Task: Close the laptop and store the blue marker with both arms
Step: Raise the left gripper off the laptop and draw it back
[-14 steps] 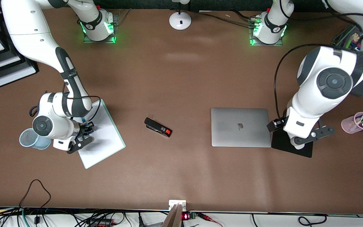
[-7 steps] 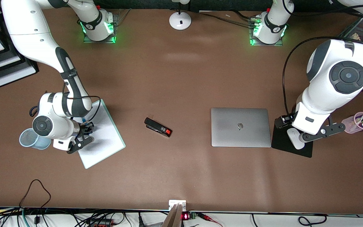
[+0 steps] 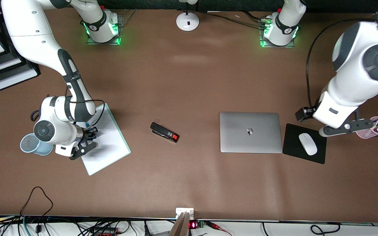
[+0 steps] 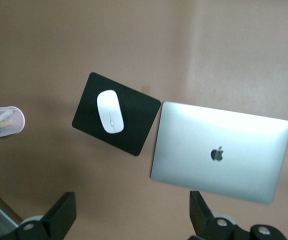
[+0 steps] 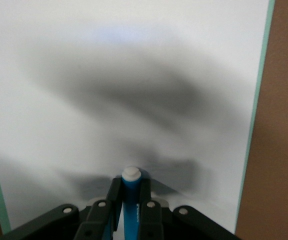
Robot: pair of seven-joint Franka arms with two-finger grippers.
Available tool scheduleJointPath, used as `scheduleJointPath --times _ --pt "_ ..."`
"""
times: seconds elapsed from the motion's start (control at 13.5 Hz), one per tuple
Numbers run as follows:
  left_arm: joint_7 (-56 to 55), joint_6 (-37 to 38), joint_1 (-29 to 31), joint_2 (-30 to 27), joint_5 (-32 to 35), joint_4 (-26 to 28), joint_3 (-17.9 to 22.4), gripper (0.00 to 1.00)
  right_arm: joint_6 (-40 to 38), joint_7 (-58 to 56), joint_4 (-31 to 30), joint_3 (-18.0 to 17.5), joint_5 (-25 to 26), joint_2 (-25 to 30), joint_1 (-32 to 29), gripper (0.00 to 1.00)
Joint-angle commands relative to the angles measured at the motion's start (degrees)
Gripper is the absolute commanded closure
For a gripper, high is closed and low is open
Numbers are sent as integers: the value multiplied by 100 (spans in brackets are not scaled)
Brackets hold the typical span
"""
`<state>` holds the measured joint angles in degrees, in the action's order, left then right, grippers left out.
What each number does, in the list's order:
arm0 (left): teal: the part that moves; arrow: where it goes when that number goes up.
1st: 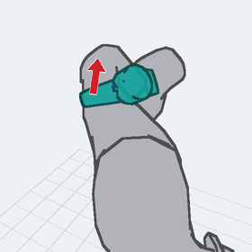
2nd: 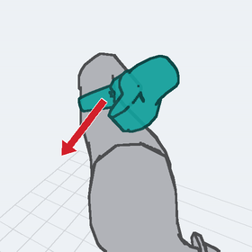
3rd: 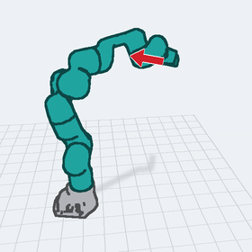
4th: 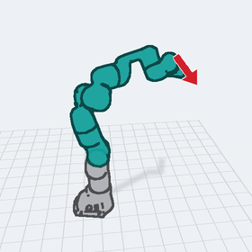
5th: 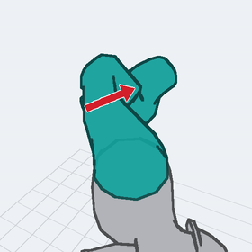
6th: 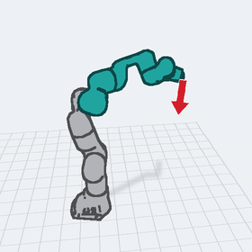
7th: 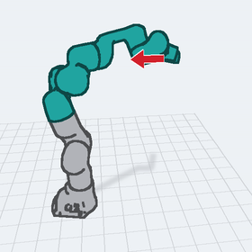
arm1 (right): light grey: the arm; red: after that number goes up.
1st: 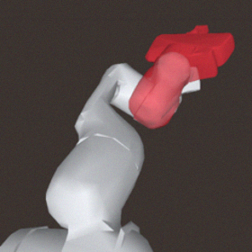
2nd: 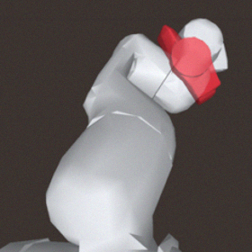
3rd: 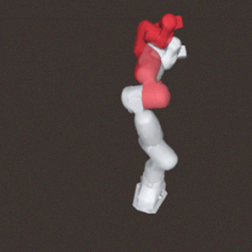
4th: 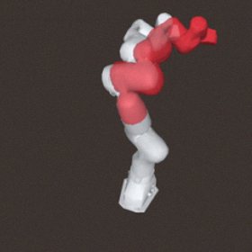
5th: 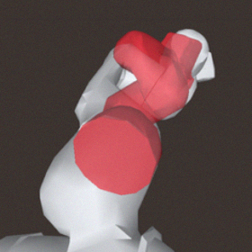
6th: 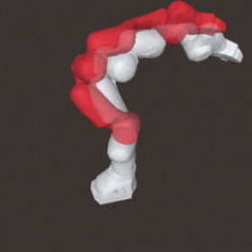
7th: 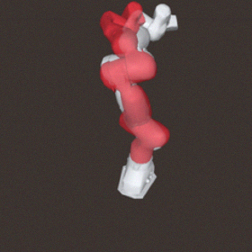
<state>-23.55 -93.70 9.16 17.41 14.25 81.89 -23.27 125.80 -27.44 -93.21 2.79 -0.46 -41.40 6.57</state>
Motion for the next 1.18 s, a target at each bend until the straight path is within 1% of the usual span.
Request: scheduleJointPath --times 0.0,0.22,0.37,0.44,0.52,0.59,0.74,0.89,1.11 --pt "474 176 235 -326 -247 213 -55 0 59 -113 49 -32 -86 -122 -59 82" --pt "658 308 305 -449 -335 283 -55 0 59 -104 57 -32 -95 -131 -59 83" --pt "685 326 305 -581 -362 423 -55 0 59 -104 57 -32 -95 -131 -59 87" --pt "702 343 314 -599 -362 433 -55 0 59 -95 57 -32 -104 -131 -59 91" --pt "703 404 314 -599 -371 441 -55 0 59 -87 57 -32 -104 -122 -59 92" --pt "703 440 314 -608 -362 441 -55 0 50 -78 118 -24 -104 -114 -59 95" --pt "711 423 314 -695 -371 555 -55 0 7 -51 346 -32 -104 -79 -59 97" --pt "711 422 323 -722 -379 582 -55 0 -2 -86 601 -24 -95 -35 -50 97" --pt "711 414 332 -827 -449 714 -55 0 -11 -174 646 3 -95 255 -120 97"
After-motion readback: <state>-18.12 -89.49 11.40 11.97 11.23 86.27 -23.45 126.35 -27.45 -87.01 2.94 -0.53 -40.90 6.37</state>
